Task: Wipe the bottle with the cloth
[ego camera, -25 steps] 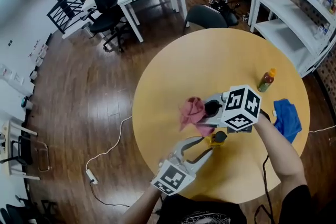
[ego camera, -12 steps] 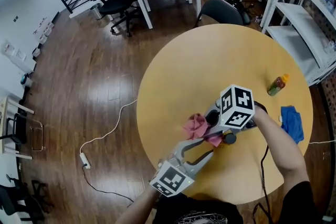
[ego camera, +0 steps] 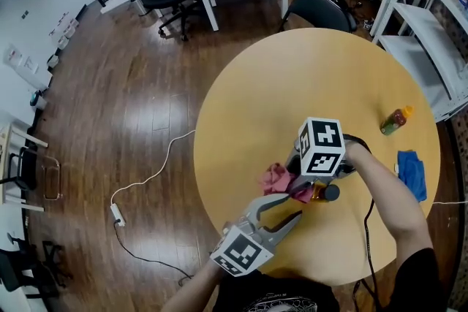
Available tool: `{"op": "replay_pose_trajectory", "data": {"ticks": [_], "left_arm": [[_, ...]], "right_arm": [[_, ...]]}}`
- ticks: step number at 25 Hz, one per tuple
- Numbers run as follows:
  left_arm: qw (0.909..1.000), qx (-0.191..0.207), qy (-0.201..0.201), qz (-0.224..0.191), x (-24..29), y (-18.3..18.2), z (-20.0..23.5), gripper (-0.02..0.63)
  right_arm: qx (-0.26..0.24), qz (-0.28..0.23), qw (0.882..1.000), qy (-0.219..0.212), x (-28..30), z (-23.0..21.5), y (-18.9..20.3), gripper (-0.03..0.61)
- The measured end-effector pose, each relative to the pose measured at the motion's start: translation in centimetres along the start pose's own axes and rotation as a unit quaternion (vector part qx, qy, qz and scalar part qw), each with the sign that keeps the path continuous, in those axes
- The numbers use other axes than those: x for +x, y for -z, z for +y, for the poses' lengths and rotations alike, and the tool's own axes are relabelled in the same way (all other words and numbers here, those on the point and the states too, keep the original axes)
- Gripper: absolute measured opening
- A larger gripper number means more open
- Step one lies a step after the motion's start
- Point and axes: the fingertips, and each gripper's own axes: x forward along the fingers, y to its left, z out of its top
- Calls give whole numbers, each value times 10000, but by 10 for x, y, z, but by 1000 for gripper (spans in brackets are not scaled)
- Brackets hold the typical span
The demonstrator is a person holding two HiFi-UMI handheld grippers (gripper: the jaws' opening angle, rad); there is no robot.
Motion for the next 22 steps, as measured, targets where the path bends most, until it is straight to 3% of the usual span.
{"op": "replay_pose_trajectory", "data": {"ticks": [10,22], "left_arm": [[9999,-116,-51,55,-5,4,3,161],[9999,-117,78,15,-4,-3,1,161]], "right_arm": [[16,815,9964,-228,40,-19,29,98],[121,977,9951,82,63,-56,40,98]]}}
